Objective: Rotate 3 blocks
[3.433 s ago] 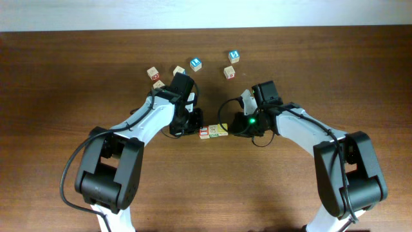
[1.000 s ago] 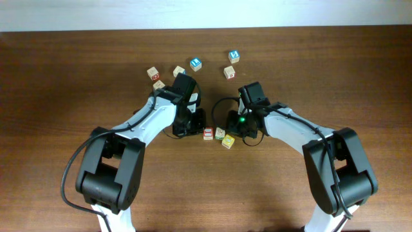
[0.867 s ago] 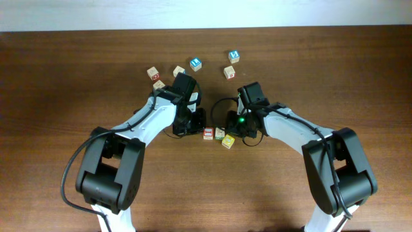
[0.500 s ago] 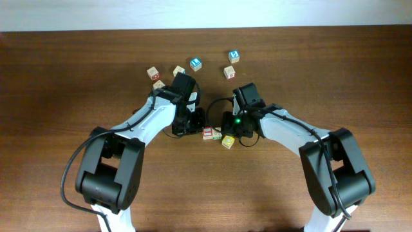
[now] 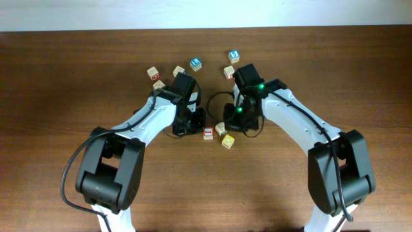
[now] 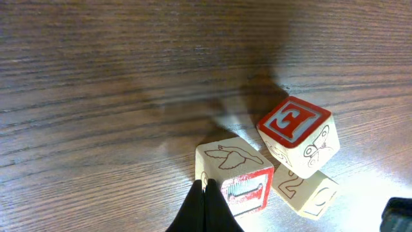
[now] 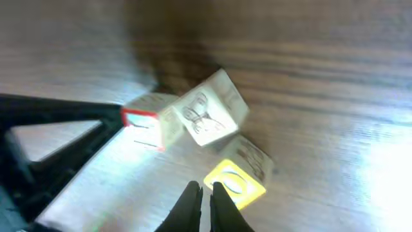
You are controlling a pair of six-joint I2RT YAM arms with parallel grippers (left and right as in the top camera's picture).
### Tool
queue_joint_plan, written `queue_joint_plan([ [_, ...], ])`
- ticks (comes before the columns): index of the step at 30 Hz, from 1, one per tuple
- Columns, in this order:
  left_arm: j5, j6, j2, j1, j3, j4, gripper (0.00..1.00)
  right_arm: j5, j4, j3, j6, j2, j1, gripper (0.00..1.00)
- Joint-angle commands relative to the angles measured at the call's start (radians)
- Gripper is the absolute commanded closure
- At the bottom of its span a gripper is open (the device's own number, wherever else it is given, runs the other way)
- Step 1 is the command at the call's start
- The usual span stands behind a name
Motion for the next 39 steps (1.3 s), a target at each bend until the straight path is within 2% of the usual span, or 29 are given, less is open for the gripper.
queue_joint_plan([
  [1, 0.011, 0.013, 0.007, -0.004, -0.003, 0.001, 1.00, 0.064, -0.037, 0.006, -0.011, 0.001, 0.001, 0.91],
  [5, 0.011, 0.014, 0.007, -0.004, -0.003, 0.001, 1.00, 0.063, -0.122, -0.006, -0.010, 0.001, 0.002, 0.91],
  [13, 0.011, 0.014, 0.007, -0.004, -0.003, 0.001, 1.00, 0.059, 0.095, -0.195, 0.123, 0.001, 0.004, 0.96],
  [22, 0.011, 0.013, 0.007, -0.004, -0.003, 0.001, 1.00, 0.060, 0.277, -0.204, 0.174, 0.001, 0.042, 0.96],
  [39, 0.011, 0.013, 0.007, -0.004, -0.003, 0.001, 1.00, 0.063, 0.364, -0.205, 0.173, 0.033, 0.069, 0.96],
])
